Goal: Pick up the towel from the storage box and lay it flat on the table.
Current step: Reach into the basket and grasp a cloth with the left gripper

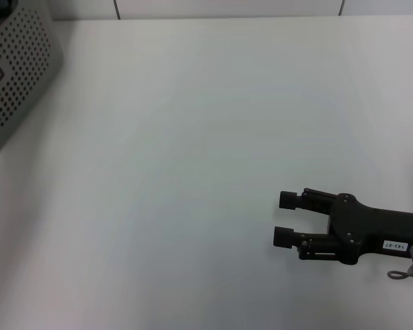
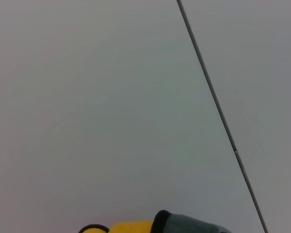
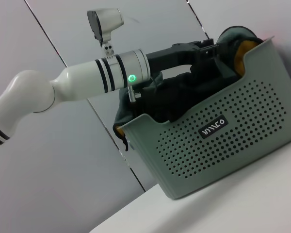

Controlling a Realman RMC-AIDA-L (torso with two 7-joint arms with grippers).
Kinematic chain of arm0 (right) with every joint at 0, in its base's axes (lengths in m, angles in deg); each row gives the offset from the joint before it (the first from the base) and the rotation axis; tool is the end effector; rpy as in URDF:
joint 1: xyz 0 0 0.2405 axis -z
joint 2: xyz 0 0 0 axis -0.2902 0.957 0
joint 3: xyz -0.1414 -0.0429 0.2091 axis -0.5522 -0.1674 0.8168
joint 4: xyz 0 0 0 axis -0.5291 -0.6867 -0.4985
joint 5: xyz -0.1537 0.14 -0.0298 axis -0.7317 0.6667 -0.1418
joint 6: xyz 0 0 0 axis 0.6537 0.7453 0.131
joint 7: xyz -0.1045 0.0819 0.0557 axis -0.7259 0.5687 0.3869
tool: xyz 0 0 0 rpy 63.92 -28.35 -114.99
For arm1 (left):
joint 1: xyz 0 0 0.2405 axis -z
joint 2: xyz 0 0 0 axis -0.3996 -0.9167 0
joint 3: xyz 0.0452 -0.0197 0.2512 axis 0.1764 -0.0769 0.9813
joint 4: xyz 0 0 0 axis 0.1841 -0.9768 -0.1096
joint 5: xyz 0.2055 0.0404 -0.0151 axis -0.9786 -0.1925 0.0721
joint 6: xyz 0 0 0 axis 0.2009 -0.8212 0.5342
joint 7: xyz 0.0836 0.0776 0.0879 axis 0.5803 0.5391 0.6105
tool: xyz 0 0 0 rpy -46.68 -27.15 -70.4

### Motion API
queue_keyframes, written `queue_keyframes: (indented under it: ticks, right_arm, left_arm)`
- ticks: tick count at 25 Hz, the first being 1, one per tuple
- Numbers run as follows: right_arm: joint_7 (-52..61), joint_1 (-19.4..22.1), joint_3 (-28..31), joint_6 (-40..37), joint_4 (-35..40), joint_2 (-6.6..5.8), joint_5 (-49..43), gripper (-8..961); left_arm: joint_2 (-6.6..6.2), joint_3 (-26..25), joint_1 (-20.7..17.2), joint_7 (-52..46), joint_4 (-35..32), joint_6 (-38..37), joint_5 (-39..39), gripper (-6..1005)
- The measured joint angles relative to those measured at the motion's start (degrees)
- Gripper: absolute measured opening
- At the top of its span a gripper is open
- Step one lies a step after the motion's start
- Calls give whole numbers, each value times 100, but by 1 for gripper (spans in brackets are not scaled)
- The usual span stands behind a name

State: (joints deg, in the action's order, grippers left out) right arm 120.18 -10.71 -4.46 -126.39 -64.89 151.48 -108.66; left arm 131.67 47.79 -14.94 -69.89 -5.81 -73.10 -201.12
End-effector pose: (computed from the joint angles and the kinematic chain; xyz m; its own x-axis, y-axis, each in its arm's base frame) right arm 0.2587 0.2666 -0.0477 0.6066 -0.4578 -0.6499 -0.4648 -0.8675 0.1773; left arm -0.2206 0.3807 0.1113 0.9150 0.2064 0.3468 0.3720 -0.0983 -0.9230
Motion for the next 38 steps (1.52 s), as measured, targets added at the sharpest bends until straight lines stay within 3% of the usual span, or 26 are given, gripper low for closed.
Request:
queue_keyframes:
  ticks: [24,27,32,38]
  right_arm:
    - [0,-17,16,9,-73,3,1,857]
    - [0,-17,16,4,-73,3,4,857]
    - [0,-2,16,5,-75,3,8,857]
    - [0,7,15,8,-96,3,8,857]
  left_arm:
    - [9,-151,253,111,811,441,1,423]
    - [9,-173,278,96,884,444,1,345]
    - [2,-117,237,114,839,448,4,323]
    - [5,-103,177,68,717,447,53,107]
